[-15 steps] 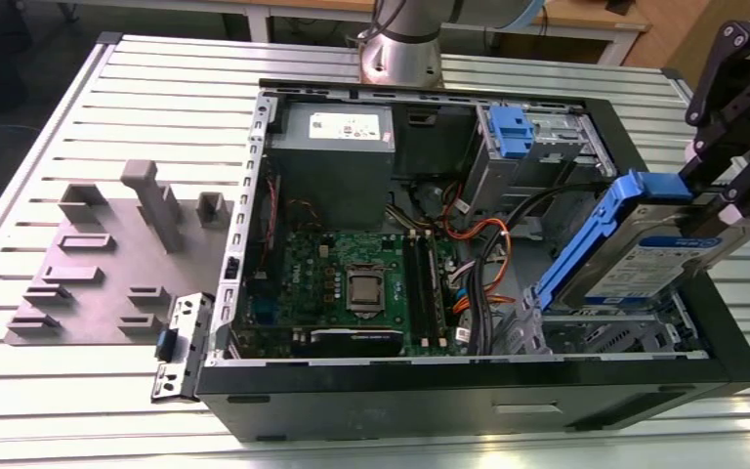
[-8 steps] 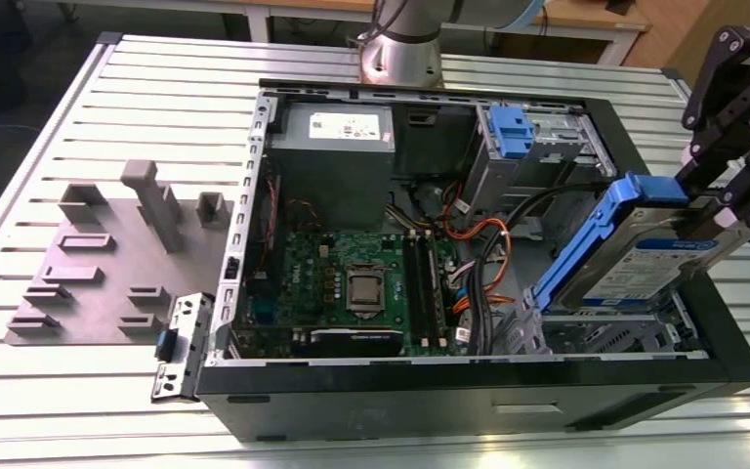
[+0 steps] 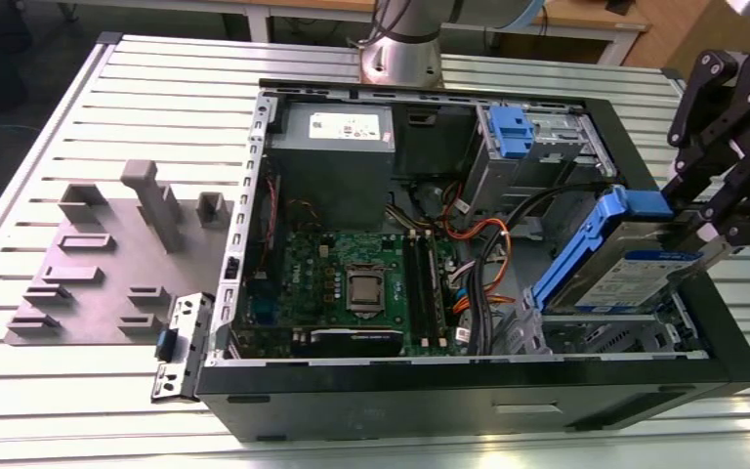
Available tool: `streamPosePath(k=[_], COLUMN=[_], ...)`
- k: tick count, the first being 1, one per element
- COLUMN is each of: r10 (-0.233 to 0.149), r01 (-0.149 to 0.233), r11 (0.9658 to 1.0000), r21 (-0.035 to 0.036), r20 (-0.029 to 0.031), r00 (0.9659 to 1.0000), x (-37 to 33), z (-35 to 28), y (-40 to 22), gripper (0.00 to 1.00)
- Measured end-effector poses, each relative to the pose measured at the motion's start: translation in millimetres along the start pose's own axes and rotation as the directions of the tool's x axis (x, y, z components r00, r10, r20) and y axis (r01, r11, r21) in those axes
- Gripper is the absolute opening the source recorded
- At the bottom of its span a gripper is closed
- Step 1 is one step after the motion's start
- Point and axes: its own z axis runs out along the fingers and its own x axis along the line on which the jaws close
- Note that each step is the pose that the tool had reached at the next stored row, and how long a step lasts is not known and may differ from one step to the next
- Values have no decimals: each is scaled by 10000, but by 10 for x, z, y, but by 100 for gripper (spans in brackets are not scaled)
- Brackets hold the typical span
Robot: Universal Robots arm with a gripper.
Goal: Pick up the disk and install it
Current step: 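Insert the disk into the insertion slot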
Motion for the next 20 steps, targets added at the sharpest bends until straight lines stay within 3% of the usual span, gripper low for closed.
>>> streamPosePath(k=[9,11,20], r10=[0,0,1], r01=[0,0,-1], r11=[10000,10000,10000], r21=[0,0,0], r20=[-5,-5,-4], r00=[10000,10000,10000], x=[6,9,15], z=[163,283,446], y=[-3,-4,-7], gripper=[35,35,35])
